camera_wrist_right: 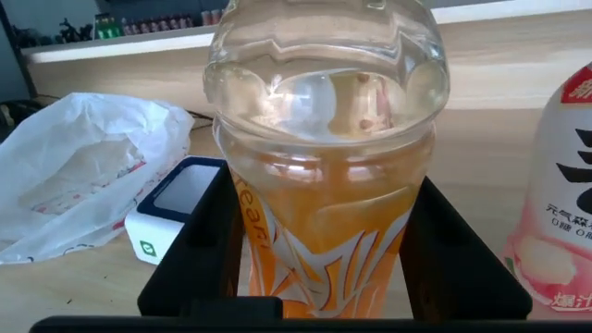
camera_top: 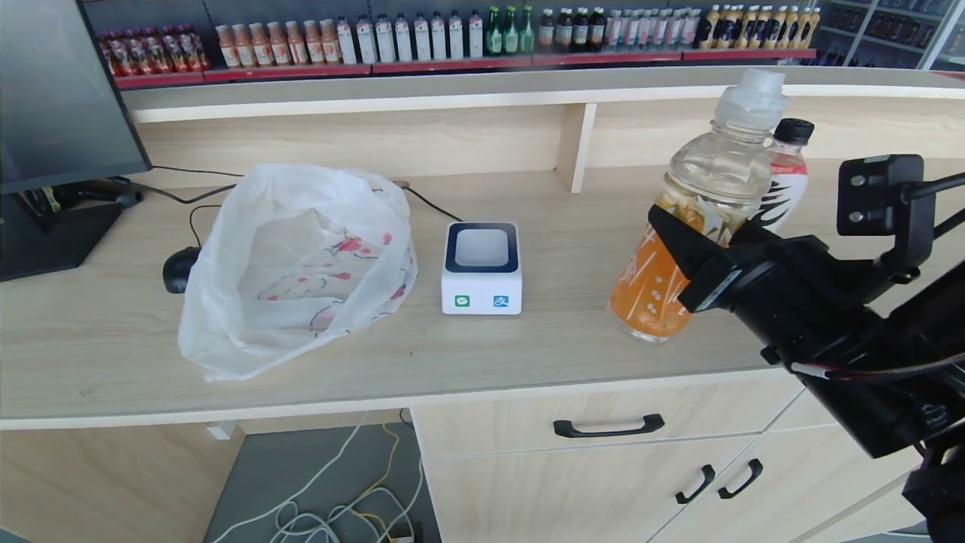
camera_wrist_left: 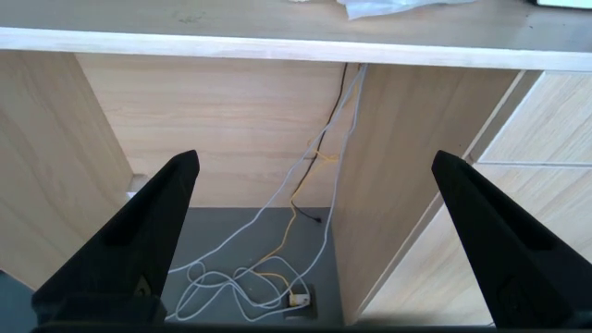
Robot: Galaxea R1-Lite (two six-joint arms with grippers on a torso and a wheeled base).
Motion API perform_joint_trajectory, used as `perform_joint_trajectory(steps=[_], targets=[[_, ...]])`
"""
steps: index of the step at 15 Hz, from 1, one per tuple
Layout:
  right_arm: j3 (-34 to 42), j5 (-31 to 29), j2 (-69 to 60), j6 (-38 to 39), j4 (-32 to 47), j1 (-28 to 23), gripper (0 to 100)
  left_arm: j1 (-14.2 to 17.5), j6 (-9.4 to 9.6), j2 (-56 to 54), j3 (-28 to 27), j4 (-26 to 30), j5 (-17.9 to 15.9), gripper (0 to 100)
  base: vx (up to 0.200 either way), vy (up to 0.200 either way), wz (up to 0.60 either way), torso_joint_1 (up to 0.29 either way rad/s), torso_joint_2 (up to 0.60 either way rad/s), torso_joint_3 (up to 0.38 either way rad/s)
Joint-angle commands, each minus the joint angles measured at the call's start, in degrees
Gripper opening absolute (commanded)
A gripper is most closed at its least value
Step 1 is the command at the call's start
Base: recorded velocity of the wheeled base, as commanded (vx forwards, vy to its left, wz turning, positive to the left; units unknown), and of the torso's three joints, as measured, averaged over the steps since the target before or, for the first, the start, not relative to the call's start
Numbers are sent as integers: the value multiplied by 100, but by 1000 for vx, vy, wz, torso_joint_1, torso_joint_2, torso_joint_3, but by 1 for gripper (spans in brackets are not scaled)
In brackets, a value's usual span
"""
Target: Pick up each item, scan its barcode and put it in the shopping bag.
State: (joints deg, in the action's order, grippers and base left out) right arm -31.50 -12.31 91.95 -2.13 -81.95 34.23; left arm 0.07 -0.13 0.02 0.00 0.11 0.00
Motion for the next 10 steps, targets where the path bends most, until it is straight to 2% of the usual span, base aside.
perform_joint_trajectory(steps=[1, 7, 10], targets=[[91, 36, -151, 2, -23, -22, 0, 1, -4, -2, 0, -2, 0, 100, 0, 200, 0, 12, 2, 2], [285, 54, -283, 2, -94, -31, 0, -7, 5, -2, 0, -11, 0, 100, 0, 200, 0, 5, 6, 2], [408, 45, -512, -24, -85, -39, 0, -7, 5, -2, 0, -11, 0, 100, 0, 0, 0, 0, 0, 0]])
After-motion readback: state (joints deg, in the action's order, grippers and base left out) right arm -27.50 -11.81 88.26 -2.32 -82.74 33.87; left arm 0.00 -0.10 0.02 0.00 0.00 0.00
